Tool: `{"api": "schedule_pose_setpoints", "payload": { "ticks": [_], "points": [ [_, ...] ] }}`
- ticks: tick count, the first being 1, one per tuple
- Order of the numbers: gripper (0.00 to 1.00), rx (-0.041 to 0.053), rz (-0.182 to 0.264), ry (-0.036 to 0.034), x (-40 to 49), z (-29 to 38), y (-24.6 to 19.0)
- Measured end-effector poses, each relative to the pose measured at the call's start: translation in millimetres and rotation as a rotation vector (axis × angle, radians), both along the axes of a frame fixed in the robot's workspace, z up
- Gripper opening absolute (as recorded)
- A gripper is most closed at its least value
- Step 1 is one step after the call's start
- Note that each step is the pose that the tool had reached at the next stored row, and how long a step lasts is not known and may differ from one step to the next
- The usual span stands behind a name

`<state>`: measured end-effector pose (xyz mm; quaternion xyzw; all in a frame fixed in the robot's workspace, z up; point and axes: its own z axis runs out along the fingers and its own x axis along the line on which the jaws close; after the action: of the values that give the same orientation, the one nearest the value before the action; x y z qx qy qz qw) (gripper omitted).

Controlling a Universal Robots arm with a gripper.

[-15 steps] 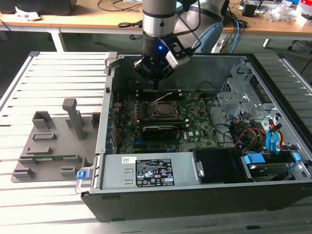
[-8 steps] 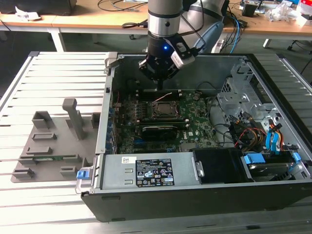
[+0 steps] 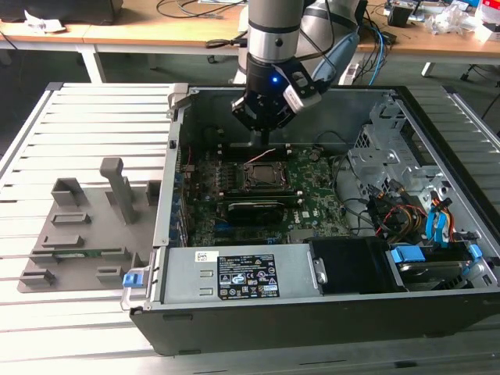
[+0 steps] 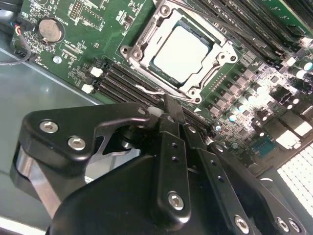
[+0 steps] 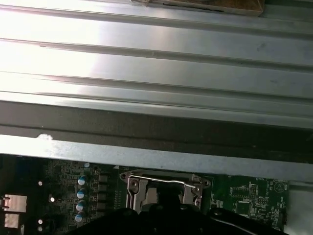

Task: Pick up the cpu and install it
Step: 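Install the first cpu locking lever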

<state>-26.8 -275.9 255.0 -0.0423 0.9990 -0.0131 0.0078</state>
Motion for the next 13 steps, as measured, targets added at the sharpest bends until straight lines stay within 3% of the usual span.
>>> {"api": "schedule_pose_setpoints", "payload": {
  "ticks": [5, 13],
  "points": [
    [0.11, -0.0002, 0.000, 0.0002, -6.7, -9.7, 1.5],
    [0.11, -0.0002, 0.000, 0.0000, -6.7, -19.6, 1.6]
  ]
}}
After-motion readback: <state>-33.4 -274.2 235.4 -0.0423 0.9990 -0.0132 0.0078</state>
